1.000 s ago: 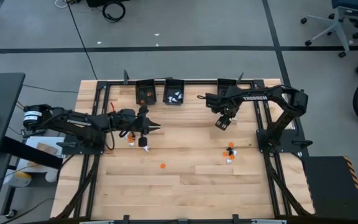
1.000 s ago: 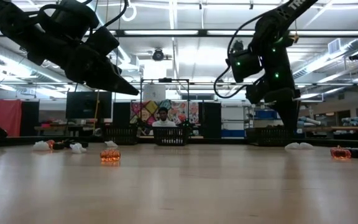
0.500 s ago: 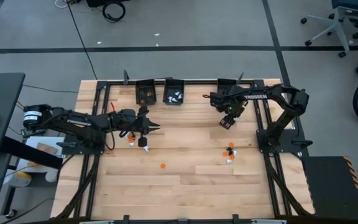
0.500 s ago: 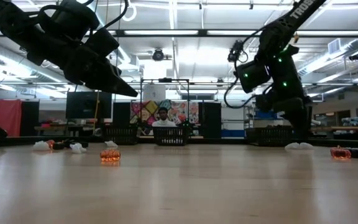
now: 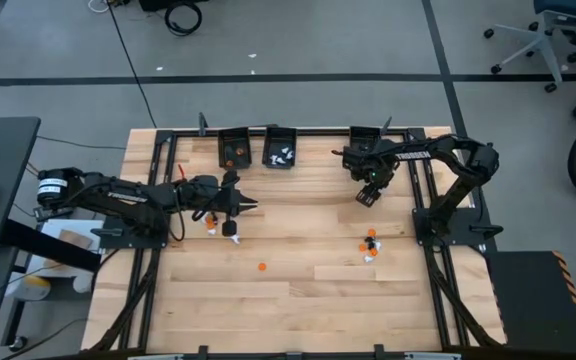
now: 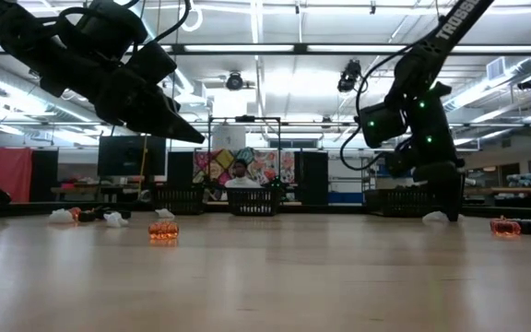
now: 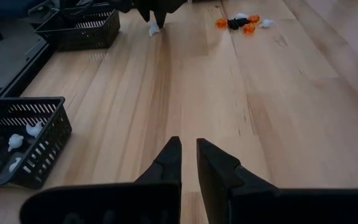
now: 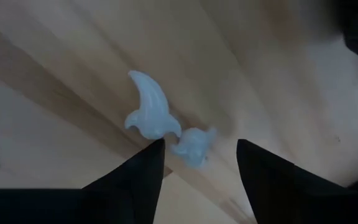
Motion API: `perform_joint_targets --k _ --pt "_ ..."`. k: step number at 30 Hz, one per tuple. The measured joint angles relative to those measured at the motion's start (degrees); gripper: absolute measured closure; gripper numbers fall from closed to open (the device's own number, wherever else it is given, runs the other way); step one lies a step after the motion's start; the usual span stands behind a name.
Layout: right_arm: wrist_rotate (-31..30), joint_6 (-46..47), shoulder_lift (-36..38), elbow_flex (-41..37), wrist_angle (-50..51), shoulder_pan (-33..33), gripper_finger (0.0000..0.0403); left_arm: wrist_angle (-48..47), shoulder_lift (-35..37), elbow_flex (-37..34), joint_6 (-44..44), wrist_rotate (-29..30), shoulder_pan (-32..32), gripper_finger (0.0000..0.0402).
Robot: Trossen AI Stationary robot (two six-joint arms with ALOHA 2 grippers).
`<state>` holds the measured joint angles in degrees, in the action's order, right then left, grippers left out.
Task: Sort Halloween decoration
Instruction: Put the white ghost toy into the middle black bin
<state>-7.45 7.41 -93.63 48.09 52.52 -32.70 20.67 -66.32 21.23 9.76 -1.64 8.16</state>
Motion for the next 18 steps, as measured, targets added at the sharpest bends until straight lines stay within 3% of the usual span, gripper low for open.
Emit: perform_joint_targets --k 7,18 --pt "3.18 -2.93 0.08 -0.30 -0.62 -1.65 0.0248 0.00 0.00 0.02 0.00 0.01 0.00 0.0374" --pt "3.08 -3.40 -0.01 -0.37 -0.49 2.68 0.0343 0.00 0.00 0.02 0.00 0.01 0.00 0.0374"
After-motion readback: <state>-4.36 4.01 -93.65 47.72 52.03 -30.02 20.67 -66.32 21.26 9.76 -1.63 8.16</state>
